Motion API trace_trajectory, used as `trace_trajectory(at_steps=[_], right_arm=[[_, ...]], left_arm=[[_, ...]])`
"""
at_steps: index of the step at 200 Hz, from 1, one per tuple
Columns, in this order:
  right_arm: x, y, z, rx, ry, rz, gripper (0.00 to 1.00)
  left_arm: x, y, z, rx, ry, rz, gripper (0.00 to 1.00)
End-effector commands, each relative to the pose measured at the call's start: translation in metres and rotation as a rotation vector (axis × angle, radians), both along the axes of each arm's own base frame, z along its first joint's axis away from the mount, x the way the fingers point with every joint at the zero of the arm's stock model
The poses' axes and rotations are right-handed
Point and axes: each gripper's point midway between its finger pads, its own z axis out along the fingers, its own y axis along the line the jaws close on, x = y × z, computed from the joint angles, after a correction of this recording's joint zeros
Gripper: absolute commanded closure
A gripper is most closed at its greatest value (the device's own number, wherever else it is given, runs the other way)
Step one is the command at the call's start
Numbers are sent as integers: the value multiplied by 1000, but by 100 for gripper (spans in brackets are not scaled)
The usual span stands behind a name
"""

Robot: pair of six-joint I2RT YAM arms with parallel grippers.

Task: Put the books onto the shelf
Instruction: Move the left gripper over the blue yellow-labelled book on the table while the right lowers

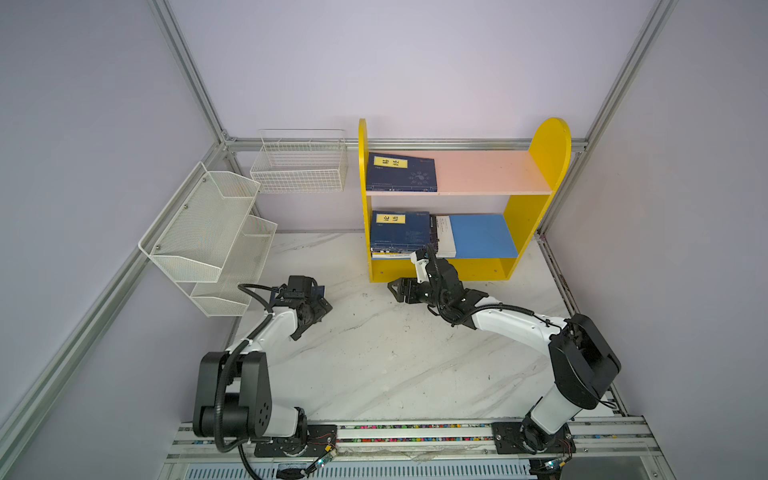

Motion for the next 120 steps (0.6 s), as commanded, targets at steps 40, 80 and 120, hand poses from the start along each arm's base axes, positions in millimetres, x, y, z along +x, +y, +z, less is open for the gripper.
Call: trace_trajectory(at_steps=[40, 80, 120], right_arm=[[-5, -9, 20, -9, -38, -66, 23], [-8, -24, 30, -7, -51, -127, 23], [-9, -33, 35, -15, -59, -158, 23]], left_arm=[[64, 65, 15, 96, -30, 99, 0], [78, 95, 5, 95, -18, 202, 0], [78, 121, -16, 61, -12, 315, 0]])
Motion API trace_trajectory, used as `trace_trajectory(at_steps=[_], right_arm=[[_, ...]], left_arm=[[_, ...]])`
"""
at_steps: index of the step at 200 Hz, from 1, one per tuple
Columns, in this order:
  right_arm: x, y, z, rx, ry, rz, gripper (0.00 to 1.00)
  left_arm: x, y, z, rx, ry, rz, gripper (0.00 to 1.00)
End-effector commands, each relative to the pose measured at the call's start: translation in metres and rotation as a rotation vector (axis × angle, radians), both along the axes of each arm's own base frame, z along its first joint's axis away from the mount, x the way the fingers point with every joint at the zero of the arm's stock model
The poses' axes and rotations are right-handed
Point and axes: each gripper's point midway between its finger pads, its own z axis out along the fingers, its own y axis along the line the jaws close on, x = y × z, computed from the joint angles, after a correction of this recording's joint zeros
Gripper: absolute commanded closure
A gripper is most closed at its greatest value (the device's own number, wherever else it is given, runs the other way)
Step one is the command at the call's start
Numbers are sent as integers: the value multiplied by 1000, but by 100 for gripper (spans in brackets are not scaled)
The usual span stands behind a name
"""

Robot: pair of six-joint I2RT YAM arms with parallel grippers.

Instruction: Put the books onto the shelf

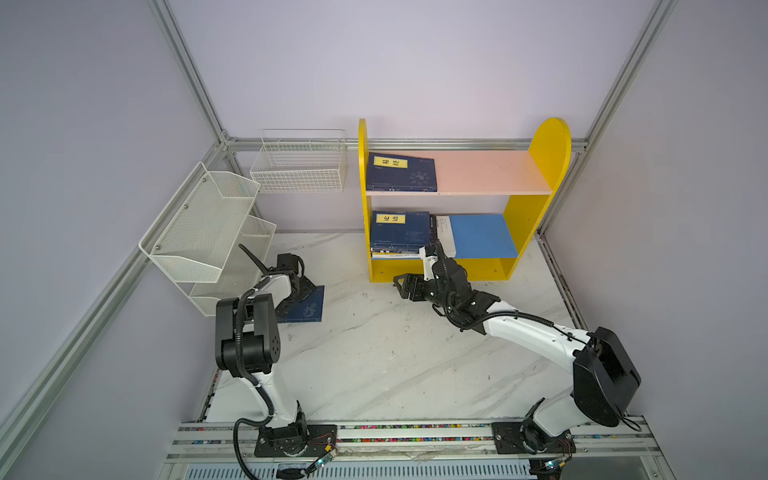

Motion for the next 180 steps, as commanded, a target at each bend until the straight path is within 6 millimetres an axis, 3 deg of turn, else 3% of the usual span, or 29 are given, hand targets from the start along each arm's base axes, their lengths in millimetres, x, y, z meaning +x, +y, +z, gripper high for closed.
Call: trace_trajectory(at_steps=[1, 20, 47, 85, 132, 180], right_arm=[[-3, -9, -2, -17, 7, -41, 23], [-3, -11, -1, -20, 5, -50, 23], [-1, -9, -2, -20, 6, -49, 23], [2, 6, -14, -33, 31, 3, 23], [3, 19, -27, -38, 53, 51, 23], [4, 56, -54, -44, 95, 161, 24]], left_arm=[[10, 49, 9, -1, -81, 190, 0], [8, 53, -4, -49, -86, 225, 0], [5, 44, -18, -110, -71, 219, 0], [-21, 43, -37, -99, -3, 239, 0], [-38, 46, -50, -121, 63, 246, 0], [-46, 23, -61, -218, 88, 188, 3]])
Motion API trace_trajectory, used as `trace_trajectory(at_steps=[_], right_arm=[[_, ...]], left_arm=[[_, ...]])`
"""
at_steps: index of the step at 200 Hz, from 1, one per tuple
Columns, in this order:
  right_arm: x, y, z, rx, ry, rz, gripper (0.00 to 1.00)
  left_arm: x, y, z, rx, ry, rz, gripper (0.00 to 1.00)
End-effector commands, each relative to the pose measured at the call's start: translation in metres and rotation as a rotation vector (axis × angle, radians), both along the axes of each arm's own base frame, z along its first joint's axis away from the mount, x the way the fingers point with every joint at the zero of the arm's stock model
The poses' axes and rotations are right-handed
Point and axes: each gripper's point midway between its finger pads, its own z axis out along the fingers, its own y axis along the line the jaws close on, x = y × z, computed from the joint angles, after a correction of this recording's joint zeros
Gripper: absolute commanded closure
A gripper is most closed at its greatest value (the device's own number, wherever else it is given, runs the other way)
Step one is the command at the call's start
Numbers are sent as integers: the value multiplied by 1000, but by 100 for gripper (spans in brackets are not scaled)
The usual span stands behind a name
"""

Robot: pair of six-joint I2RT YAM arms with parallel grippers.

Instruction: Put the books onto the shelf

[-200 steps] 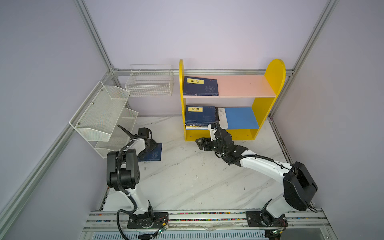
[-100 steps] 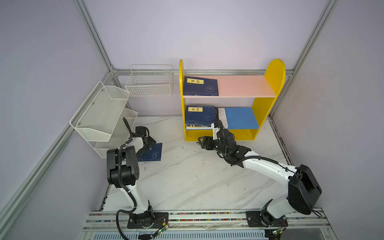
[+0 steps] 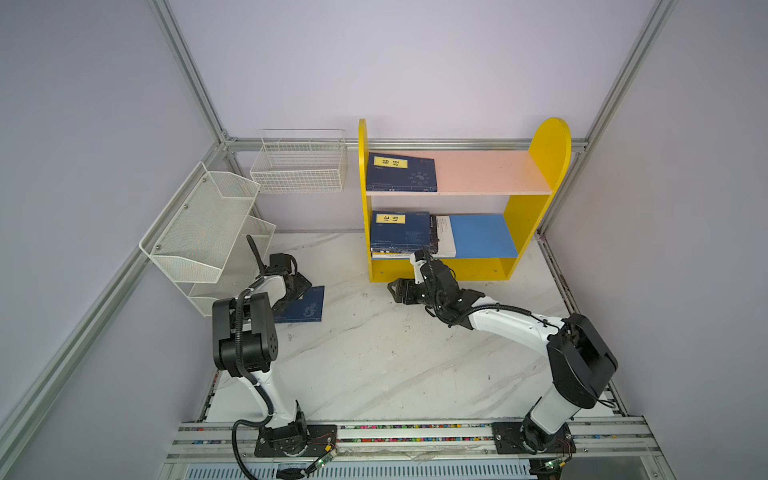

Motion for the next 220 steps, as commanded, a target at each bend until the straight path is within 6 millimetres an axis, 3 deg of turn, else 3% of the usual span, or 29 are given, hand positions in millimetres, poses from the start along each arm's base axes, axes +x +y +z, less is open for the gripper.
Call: trace_trajectory(at_steps=[1, 12, 51, 93, 99, 135, 161, 183, 201, 205, 220], right_arm=[[-5, 26, -2, 15, 0, 82, 25], [-5, 34, -8, 20, 5, 97, 25], [-6, 57, -21, 17, 20, 157, 26], [-10, 58, -28, 8, 30, 162, 25], [-11, 57, -28, 7, 31, 162, 25], [-13, 52, -28, -5, 32, 151, 26], [-14, 46, -26, -11, 25, 133, 25], [-16, 43, -27, -13, 25, 128, 25], [-14, 48, -34, -19, 36, 143, 25], [-14, 50, -35, -20, 40, 150, 25], [-13, 59, -41, -12, 53, 175, 25]], left_arm=[[-55, 12, -60, -173, 160, 160, 3], [-65, 13, -60, -136, 183, 159, 1], [-67, 34, -38, 0, 244, 107, 0], [-76, 58, -34, 136, 333, 44, 0], [-75, 58, -37, 130, 338, 29, 6], [-74, 59, -40, 117, 332, 30, 9], [-75, 57, -44, 39, 321, 11, 0], [-78, 51, -51, -56, 309, -22, 0], [-90, 57, -47, -13, 324, 26, 0], [-94, 61, -45, 5, 324, 43, 4], [-95, 65, -37, 21, 269, 73, 1]])
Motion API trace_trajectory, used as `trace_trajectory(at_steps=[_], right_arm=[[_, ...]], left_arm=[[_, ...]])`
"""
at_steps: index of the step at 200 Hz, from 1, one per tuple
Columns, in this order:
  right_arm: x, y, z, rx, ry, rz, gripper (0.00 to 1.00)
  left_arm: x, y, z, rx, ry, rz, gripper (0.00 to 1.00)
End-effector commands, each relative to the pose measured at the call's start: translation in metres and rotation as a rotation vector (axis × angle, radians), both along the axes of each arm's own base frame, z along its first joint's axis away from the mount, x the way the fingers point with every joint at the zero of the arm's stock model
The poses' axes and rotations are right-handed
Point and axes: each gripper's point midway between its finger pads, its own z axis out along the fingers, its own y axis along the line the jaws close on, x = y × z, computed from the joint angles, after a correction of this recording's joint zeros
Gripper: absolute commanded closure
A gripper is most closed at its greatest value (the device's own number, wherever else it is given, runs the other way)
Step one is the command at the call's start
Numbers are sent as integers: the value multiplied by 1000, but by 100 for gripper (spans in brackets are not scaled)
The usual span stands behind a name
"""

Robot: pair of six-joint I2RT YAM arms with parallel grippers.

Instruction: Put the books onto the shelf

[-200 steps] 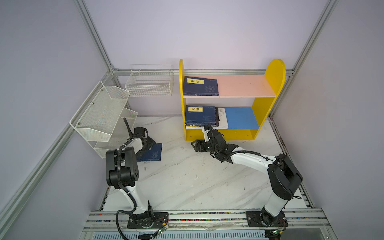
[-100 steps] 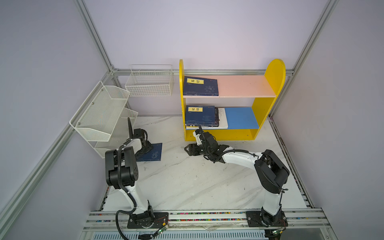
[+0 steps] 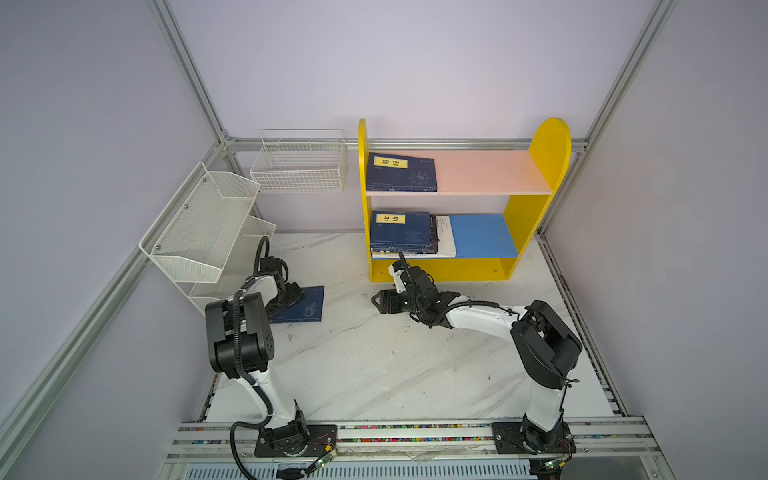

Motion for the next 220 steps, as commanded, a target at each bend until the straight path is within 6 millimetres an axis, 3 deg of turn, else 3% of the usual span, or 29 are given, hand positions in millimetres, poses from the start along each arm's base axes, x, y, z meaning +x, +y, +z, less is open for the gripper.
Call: trace_trajectory(at_steps=[1, 31, 60, 115, 165, 220], right_arm=[[2, 15, 5, 21, -14, 41, 25], [4, 28, 3, 37, -17, 65, 25], [3, 35, 0, 45, -12, 76, 25], [-6, 32, -5, 36, -2, 73, 25], [-6, 30, -9, 26, 0, 67, 25], [2, 48, -22, 26, 11, 101, 26]], left_arm=[[-61, 42, -29, -26, 92, 271, 0], [-76, 62, -14, 71, 155, 324, 0], [-85, 72, -16, 96, 192, 331, 0], [-73, 85, -31, 78, 205, 224, 0], [-54, 64, -29, -18, 105, 87, 0], [-41, 13, -28, -159, 55, -123, 0]])
